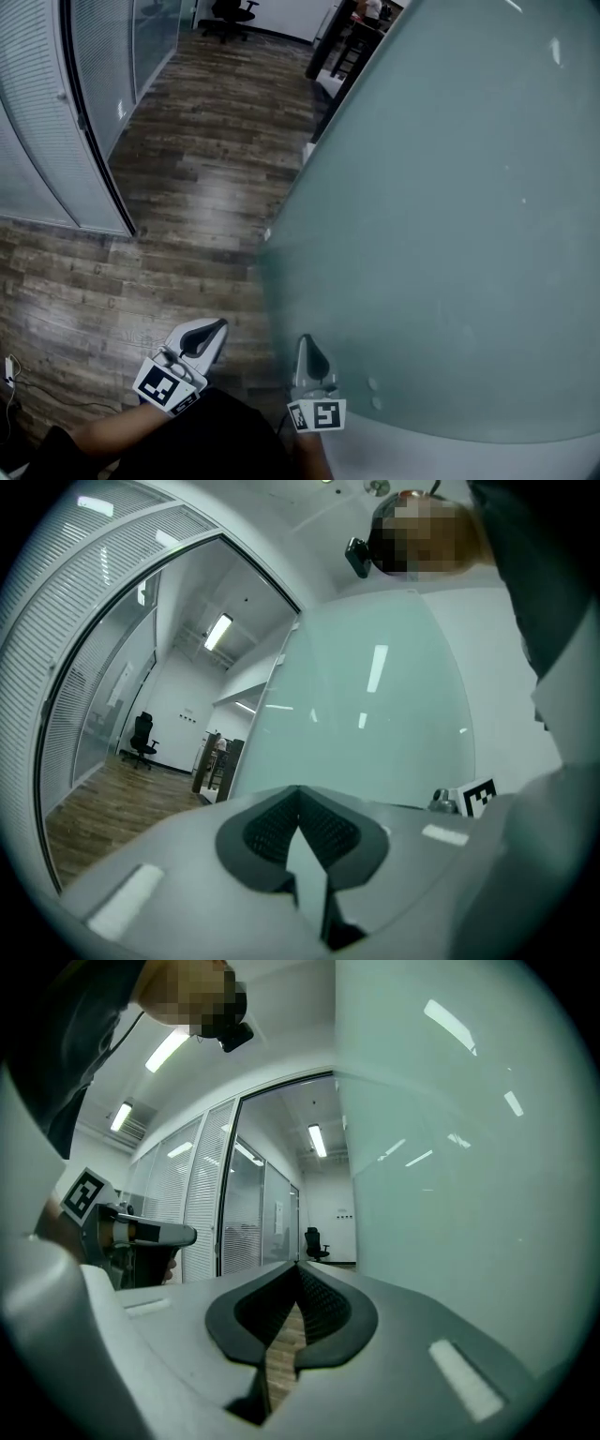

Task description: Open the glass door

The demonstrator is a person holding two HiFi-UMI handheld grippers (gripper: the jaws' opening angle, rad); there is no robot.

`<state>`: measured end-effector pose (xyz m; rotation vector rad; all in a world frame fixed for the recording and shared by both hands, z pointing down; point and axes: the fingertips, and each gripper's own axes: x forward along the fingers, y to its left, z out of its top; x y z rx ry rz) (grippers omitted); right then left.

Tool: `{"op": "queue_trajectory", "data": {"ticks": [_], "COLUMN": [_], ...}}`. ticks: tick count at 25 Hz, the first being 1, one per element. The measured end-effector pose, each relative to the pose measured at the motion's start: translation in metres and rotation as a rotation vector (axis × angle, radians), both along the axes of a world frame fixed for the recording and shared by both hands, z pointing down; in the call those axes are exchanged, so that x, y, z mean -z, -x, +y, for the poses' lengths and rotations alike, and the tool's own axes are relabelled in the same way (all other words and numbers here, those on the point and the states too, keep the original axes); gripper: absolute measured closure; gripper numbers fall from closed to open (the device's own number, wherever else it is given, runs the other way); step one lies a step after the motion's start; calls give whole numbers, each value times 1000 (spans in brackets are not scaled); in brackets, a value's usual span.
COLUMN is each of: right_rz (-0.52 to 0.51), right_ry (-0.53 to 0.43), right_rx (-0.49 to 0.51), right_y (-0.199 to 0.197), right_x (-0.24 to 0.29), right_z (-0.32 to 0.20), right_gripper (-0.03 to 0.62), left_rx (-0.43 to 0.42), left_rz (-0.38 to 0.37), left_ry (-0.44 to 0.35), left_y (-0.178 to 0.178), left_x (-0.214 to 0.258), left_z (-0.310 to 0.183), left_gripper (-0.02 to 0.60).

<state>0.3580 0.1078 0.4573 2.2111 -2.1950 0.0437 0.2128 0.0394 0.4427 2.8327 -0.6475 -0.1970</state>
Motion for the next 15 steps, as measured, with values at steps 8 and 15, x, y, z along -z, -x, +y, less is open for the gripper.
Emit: {"op": "queue_trajectory", "data": {"ticks": [8,15], "right_rz": [-6,-3], "right_ry": [-6,14], "right_rx": [-20,-82], "right_y": [4,6], "right_x": [-7,-6], "right_z": [-2,2], "right_gripper": [594,594], "left_rx": [-7,-45], "left_rz": [15,46], "left_ry": [-13,-37], "left_y": [13,13], "left_x": [-1,9], "left_z": [-7,-7], "left_gripper": [581,581]}}
